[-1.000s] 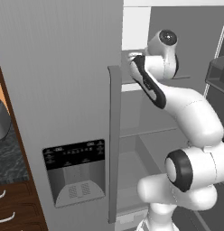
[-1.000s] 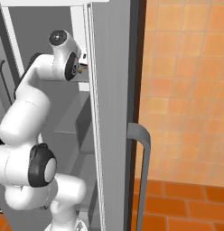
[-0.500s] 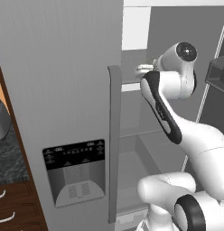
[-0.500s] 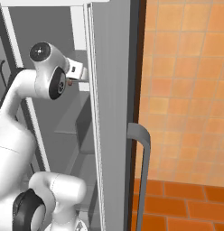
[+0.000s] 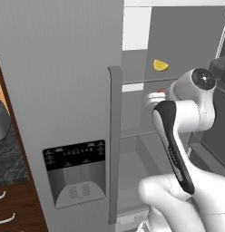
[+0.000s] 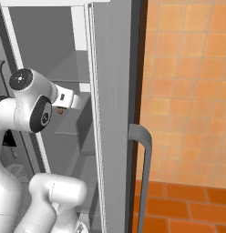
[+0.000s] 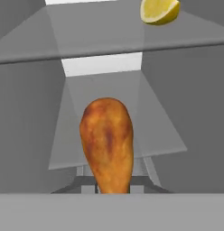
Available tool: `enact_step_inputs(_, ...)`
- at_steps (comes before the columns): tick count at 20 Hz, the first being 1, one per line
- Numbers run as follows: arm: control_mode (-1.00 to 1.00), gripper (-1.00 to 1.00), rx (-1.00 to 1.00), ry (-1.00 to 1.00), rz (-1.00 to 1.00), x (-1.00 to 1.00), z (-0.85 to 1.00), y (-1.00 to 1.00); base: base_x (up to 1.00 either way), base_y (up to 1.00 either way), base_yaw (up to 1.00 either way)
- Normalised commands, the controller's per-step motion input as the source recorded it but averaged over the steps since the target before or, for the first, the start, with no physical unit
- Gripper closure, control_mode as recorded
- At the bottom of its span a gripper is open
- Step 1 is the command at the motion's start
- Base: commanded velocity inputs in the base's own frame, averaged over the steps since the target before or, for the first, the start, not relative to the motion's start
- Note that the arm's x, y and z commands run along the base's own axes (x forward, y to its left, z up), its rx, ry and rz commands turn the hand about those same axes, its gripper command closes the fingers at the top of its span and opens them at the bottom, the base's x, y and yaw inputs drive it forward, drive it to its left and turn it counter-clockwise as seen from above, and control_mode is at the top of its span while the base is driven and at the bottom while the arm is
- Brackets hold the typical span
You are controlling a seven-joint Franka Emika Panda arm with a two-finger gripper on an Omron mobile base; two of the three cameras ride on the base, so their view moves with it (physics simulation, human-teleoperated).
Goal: Place one lemon wedge and one chicken drumstick in each tupperware on the nearby counter, to pack two identical lunches.
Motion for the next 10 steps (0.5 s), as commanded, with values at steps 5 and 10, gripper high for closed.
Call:
enact_step_inputs(5,-1.00,1.00,-0.11,0.08,0.00,-1.00,-0.92,-0.02,0.00,0.00,0.00)
enact_step_inputs(10,-1.00,1.00,-0.03,0.05,0.02,-0.72,-0.51,0.03,0.00,0.00,0.00)
